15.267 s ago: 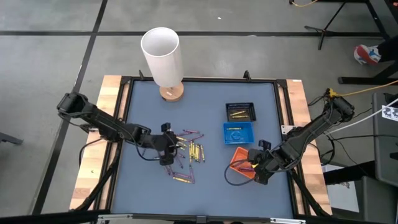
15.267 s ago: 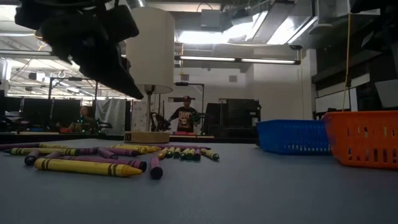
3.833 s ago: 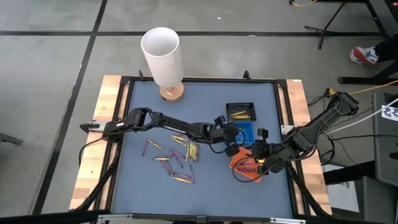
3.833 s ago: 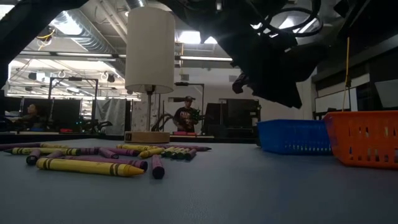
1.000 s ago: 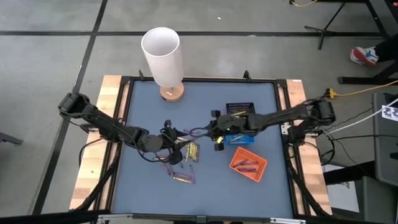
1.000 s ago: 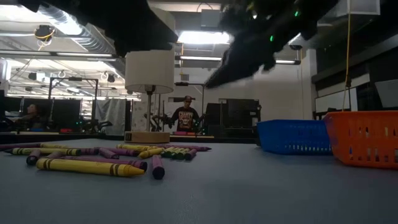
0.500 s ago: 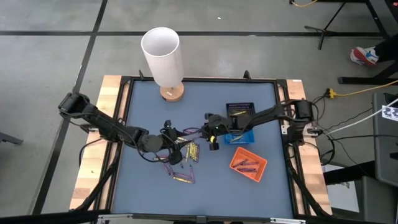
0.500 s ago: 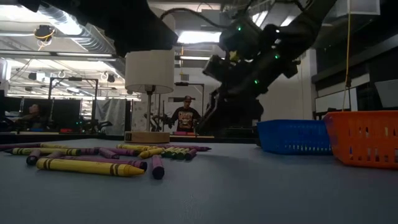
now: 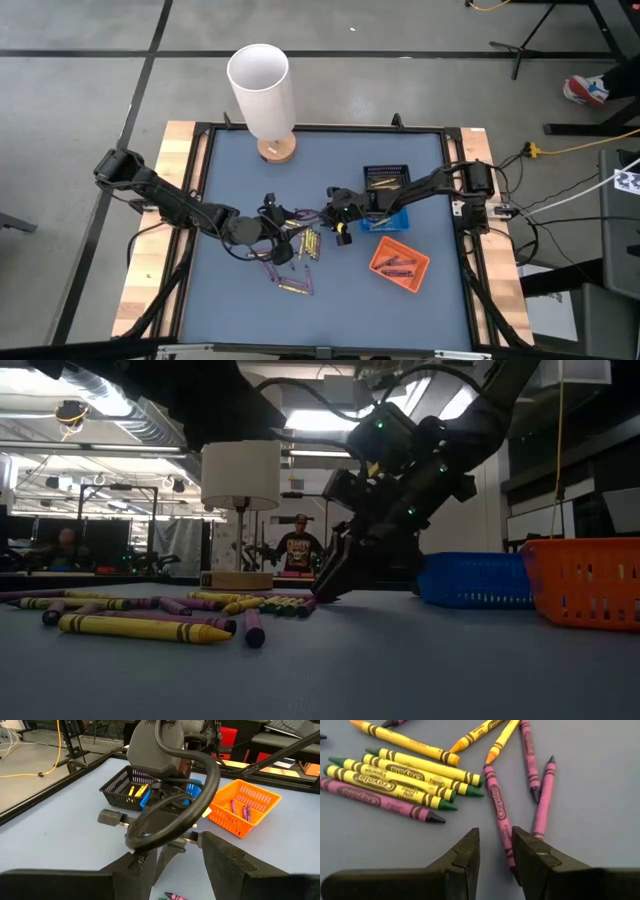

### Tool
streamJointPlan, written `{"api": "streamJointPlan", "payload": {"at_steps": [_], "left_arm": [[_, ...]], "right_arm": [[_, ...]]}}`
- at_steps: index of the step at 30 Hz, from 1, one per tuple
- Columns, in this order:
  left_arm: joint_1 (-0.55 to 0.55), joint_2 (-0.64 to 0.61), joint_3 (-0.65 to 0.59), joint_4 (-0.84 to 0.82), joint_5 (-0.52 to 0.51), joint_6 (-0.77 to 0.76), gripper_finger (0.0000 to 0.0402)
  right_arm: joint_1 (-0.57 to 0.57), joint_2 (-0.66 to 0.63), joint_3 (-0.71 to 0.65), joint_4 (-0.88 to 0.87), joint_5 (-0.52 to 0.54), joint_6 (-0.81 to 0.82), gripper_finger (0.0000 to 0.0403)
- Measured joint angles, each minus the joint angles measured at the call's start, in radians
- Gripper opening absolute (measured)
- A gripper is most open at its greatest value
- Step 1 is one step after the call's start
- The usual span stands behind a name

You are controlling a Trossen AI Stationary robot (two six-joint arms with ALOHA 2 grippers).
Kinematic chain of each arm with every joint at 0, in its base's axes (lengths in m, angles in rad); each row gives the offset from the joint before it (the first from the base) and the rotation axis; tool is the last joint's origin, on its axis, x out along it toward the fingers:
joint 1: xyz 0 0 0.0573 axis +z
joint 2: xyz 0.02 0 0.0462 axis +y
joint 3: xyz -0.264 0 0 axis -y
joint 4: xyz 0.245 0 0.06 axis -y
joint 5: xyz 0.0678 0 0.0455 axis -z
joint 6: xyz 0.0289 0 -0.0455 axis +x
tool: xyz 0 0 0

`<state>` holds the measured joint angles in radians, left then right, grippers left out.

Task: Sort crayons
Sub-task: Put the purple crayon into the orange bin

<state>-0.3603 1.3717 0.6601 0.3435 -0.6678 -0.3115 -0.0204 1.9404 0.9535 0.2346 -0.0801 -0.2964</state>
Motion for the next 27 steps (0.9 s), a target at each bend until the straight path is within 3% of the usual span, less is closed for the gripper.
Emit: {"api": "streamJointPlan", "payload": {"at_steps": [9, 14, 27], "left_arm": [[0.0, 0.0, 0.0, 0.0, 0.0, 0.0, 0.014], [0.0, 0.0, 0.0, 0.0, 0.0, 0.0, 0.014], [0.0, 0.0, 0.0, 0.0, 0.0, 0.0, 0.014]], "right_arm": [[0.0, 0.007, 0.0, 0.007, 0.005, 0.0, 0.0113], [0.0, 0.007, 0.0, 0.0, 0.071, 0.0, 0.0113], [-0.006, 0.007, 0.002, -0.036, 0.035, 0.004, 0.0113]]}}
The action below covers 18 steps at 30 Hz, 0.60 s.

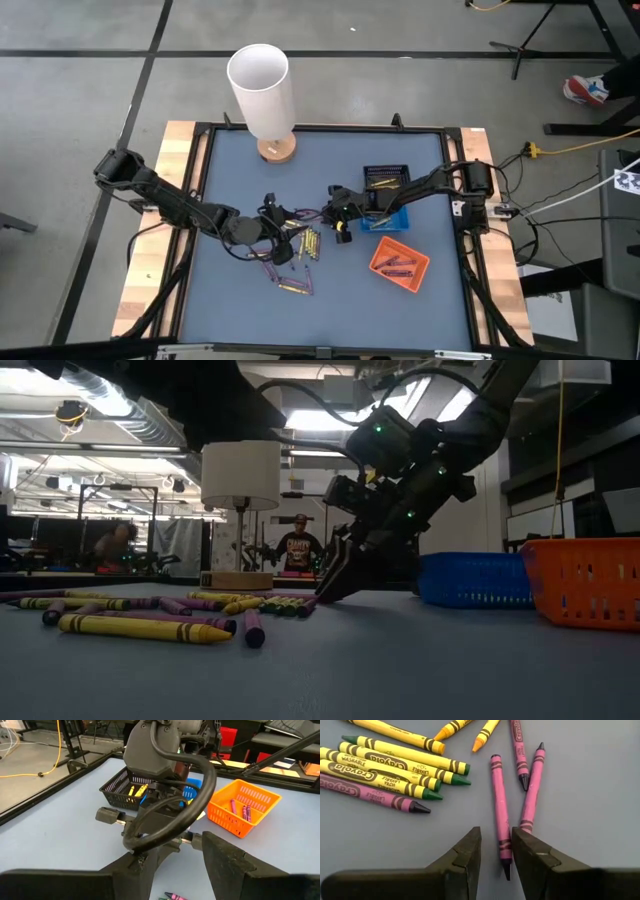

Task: Sort crayons
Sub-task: Put the purple crayon into the orange bin

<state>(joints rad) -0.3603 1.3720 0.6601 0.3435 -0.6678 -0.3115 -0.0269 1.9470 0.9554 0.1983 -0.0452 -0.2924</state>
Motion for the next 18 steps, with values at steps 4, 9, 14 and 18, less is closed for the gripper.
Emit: {"api": "streamJointPlan", "payload": {"at_steps": [4, 9, 14, 18], "left_arm": [[0.0, 0.0, 0.0, 0.0, 0.0, 0.0, 0.014], [0.0, 0.0, 0.0, 0.0, 0.0, 0.0, 0.014], [0.0, 0.0, 0.0, -0.001, 0.0, 0.0, 0.014], [0.0, 0.0, 0.0, -0.001, 0.0, 0.0, 0.014]], "right_arm": [[0.0, -0.001, 0.0, -0.014, 0.0, 0.0, 0.0099], [0.0, -0.001, 0.0, -0.015, -0.001, 0.0, 0.0057], [0.0, -0.001, 0.0, -0.015, 0.001, 0.0, 0.0021], [0.0, -0.002, -0.001, -0.015, 0.003, 0.0, 0.0014]]}}
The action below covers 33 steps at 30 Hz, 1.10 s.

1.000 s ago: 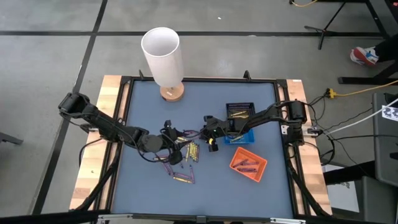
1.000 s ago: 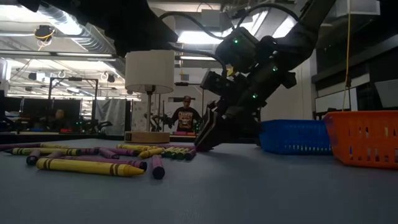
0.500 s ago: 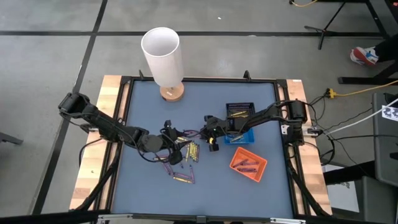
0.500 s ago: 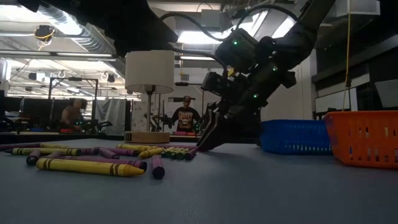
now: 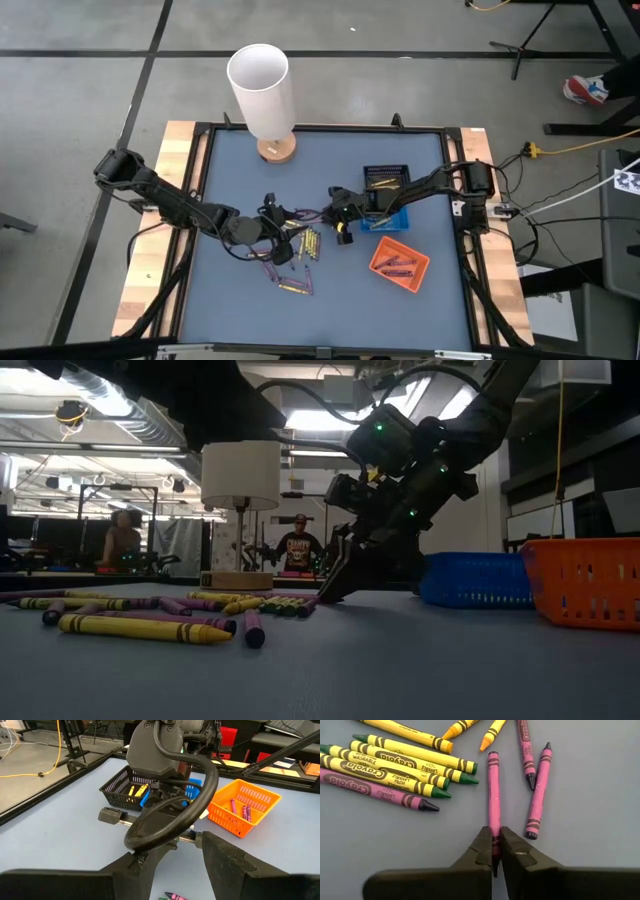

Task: Sort crayons
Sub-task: Put the purple crayon into the orange bin

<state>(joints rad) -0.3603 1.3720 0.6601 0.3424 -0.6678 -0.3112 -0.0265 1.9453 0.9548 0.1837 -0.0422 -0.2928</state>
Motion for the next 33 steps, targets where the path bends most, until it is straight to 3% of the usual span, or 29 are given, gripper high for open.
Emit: {"api": "streamJointPlan", "payload": {"at_steps": [8, 18, 25, 33], "left_arm": [[0.0, 0.0, 0.0, -0.001, 0.0, 0.0, 0.014], [0.0, 0.0, 0.0, -0.016, 0.0, 0.0, 0.014], [0.0, 0.0, 0.0, -0.016, 0.005, 0.0, 0.014], [0.0, 0.0, 0.0, -0.016, 0.005, 0.0, 0.014]], "right_arm": [[0.0, -0.006, 0.04, -0.073, 0.005, 0.0, 0.0029], [0.01, -0.075, 0.235, -0.559, 0.005, 0.051, 0.003], [0.093, -0.085, 0.421, -0.944, 0.003, 0.058, 0.003], [0.204, -0.085, 0.554, -1.164, 0.0, 0.151, 0.003]]}}
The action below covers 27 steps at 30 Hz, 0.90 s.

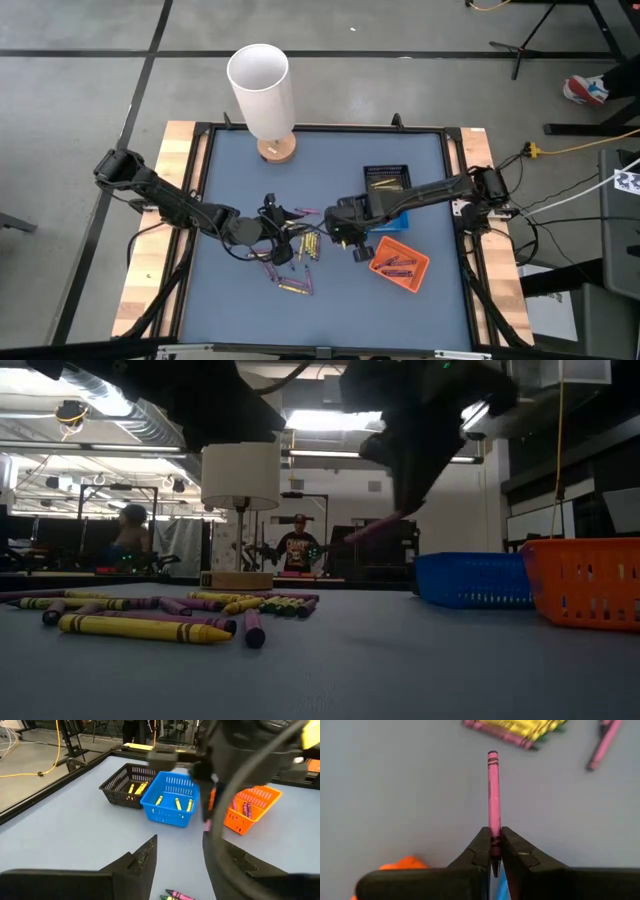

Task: Sort crayons
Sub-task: Put the purple crayon into the orange bin

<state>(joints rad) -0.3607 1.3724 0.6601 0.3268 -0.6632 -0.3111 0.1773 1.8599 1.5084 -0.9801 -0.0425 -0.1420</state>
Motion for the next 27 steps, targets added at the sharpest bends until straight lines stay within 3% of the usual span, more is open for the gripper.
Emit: {"api": "streamJointPlan", "payload": {"at_steps": [5, 11, 27], "left_arm": [[0.0, 0.0, 0.0, -0.002, 0.0, 0.0, 0.014], [0.0, 0.0, 0.0, -0.004, 0.0, 0.005, 0.014], [0.0, 0.0, 0.0, -0.004, 0.003, 0.006, 0.014]], "right_arm": [[0.058, -0.028, 0.002, -0.076, 0.029, 0.056, 0.003], [0.14, -0.094, 0.002, -0.18, 0.176, 0.185, 0.003], [0.516, -0.198, 0.001, -0.494, 0.518, 0.818, 0.003]]}}
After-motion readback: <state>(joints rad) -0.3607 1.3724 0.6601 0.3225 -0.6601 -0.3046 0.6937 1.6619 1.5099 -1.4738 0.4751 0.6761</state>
